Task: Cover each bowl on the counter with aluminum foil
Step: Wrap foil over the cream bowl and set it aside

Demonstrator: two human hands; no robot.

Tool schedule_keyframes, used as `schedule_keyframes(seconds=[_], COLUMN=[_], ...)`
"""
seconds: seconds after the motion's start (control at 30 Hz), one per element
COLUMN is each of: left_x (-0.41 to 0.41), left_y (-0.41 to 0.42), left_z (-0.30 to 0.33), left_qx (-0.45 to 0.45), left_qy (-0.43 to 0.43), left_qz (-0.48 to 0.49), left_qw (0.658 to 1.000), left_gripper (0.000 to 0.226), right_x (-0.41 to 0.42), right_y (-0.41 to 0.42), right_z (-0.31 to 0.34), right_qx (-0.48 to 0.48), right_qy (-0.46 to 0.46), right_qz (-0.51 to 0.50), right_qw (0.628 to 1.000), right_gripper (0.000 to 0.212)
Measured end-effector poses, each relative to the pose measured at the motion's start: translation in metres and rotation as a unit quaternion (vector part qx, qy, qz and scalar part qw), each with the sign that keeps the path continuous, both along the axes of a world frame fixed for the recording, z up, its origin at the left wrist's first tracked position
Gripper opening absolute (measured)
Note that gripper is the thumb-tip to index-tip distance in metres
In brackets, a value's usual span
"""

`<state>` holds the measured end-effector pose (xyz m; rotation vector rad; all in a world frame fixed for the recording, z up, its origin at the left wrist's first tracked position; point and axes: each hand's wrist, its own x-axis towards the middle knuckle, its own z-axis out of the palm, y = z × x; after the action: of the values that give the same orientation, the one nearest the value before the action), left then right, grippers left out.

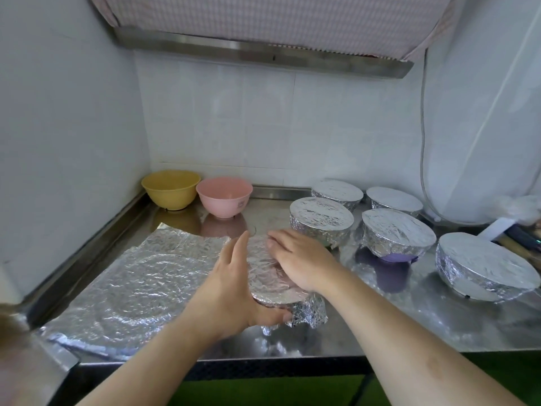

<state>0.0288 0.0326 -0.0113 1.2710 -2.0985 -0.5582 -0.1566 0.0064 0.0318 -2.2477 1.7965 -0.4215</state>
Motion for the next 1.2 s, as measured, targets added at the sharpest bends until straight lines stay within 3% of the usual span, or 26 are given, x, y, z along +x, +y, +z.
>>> schedule_keyframes(seconds=[0.27,0.37,0.47,0.57,0.63,0.8,1.2], left_x=[0.002,0.004,0.006,0.002,-0.002,-0.005,-0.003], left_y=[-0.005,-0.003,0.001,0.006,0.008,0.006,0.004], left_z=[0.001,0.004,0.005,0.006,0.007,0.002,-0.003], left_qx=[0.041,0.057,0.069,0.089,0.089,0.069,0.056], left_qy=[0.002,0.001,-0.005,-0.002,0.008,0.030,0.027], left_qz=[-0.003,-0.006,-0.005,0.011,0.021,0.037,0.037], left_qw=[0.999,0.998,0.998,0.996,0.996,0.996,0.997], left_gripper=[0.164,0.165,0.168,0.169,0.168,0.170,0.169], right_x=[-0.001,-0.008,-0.026,-0.045,-0.052,-0.054,-0.042], right_y=[-0.003,0.004,0.020,0.042,0.049,0.050,0.047], right_z=[-0.001,-0.004,-0.013,-0.024,-0.028,-0.034,-0.055], right_qx=[0.019,0.013,0.023,0.069,0.078,0.084,-0.018], right_qy=[-0.051,-0.223,-0.367,-0.307,-0.246,-0.230,-0.203], right_qz=[-0.027,-0.043,-0.021,0.042,0.049,0.028,-0.017], right_qw=[0.998,0.974,0.930,0.948,0.965,0.969,0.979], right_gripper=[0.057,0.064,0.095,0.127,0.133,0.151,0.161])
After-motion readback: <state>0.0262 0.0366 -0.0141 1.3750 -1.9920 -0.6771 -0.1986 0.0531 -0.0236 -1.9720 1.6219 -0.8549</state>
